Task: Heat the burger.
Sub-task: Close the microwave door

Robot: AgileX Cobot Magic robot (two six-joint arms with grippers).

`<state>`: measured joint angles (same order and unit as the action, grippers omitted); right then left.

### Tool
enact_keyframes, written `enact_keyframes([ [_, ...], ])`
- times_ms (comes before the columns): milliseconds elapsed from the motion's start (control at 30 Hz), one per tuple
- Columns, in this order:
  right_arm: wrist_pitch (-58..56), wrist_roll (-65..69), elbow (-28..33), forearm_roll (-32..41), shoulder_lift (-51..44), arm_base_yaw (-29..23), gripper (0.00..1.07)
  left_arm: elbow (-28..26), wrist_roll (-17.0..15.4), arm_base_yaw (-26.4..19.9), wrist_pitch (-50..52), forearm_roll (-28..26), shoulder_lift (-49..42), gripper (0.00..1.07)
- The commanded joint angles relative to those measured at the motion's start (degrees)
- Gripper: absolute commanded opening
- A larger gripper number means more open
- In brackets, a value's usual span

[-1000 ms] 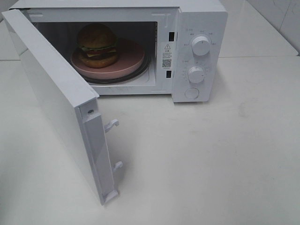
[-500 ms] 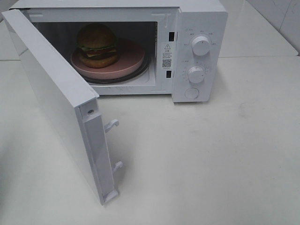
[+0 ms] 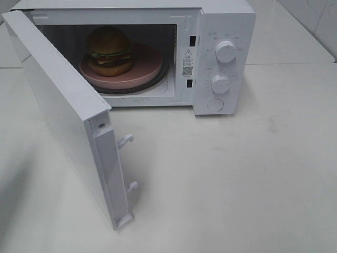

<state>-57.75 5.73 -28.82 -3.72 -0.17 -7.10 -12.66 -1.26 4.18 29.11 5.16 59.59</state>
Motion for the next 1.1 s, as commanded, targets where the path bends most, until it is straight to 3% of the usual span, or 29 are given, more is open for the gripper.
enact_keyframes([
  [33, 0.57, -0.74, 0.17, 0.11, -1.72, 0.46, 0.76, 0.0, -1.55, 1.72, 4.01, 2.52, 2.52, 0.0],
  [700, 0.57, -0.74, 0.17, 0.11, -1.72, 0.46, 0.76, -6.3, -1.38, 16.73, 15.99, 1.95, 21.31, 0.0],
  [1100, 0.57, -0.74, 0.17, 0.11, -1.72, 0.46, 0.76, -13.69, -0.74, 25.1, 17.19, -6.36, 29.68, 0.0],
])
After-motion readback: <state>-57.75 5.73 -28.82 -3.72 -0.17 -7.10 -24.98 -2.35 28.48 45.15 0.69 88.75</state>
